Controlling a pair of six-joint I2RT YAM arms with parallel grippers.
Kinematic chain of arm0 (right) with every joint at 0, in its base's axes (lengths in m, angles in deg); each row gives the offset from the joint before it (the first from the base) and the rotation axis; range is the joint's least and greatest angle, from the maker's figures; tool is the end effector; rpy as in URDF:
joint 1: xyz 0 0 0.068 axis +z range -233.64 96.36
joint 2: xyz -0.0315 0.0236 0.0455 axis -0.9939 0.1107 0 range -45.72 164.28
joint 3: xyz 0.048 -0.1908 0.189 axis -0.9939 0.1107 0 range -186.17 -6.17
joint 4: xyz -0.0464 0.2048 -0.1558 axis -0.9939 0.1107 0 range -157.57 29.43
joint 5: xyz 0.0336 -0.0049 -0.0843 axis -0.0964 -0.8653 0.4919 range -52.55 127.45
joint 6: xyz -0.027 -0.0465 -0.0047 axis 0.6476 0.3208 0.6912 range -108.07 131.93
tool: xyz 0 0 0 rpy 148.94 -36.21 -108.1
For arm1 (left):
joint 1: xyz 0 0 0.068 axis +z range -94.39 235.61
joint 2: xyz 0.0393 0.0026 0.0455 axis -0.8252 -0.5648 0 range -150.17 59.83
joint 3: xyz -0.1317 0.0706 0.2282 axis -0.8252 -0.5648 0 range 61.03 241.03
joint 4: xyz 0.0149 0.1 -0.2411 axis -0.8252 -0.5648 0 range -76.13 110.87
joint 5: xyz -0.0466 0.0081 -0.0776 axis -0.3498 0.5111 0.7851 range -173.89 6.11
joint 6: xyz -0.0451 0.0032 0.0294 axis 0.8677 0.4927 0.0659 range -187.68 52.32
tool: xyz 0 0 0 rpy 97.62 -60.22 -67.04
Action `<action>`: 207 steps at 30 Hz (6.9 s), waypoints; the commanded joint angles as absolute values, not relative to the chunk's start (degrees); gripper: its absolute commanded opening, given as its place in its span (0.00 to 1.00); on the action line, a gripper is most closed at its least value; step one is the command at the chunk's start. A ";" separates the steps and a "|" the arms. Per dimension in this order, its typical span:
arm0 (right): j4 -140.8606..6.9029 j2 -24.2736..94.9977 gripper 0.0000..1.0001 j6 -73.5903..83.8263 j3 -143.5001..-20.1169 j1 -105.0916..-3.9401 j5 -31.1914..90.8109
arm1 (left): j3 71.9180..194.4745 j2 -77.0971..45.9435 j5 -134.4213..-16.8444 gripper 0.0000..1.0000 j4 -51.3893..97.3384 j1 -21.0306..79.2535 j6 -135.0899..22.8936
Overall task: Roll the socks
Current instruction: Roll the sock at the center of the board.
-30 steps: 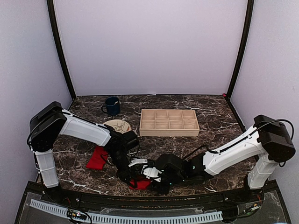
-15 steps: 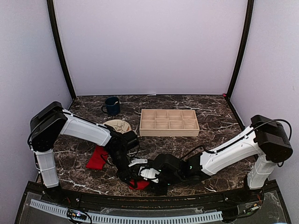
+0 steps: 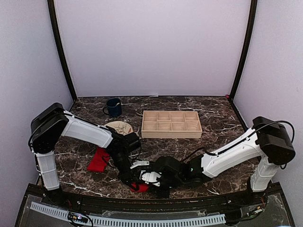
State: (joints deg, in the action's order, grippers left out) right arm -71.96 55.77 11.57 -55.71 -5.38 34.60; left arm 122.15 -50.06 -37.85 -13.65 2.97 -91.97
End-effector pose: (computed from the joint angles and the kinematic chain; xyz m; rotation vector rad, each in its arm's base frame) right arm 0.0684 0.3378 0.1353 -1.6015 1.9426 0.6678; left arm 0.1787 -0.2763 0.1190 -1.8025 -2.1562 1.1977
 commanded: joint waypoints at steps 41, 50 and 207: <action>-74.77 56.22 0.01 5.63 -52.02 -4.71 40.02 | 120.84 -44.23 -40.58 0.24 -15.50 6.70 -80.37; -73.59 57.08 0.01 4.62 -53.14 -5.04 40.62 | 120.31 -40.90 -43.66 0.24 -15.05 7.04 -79.27; -87.09 39.61 0.34 -27.87 -33.57 -30.97 11.75 | 136.40 -56.50 -47.29 0.11 -22.53 -4.12 -96.20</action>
State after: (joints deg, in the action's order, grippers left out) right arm -89.99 44.32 -32.93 -34.07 -33.27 2.56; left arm 134.89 -54.23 -48.78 -17.48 -4.73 -96.67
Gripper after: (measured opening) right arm 0.343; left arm 0.114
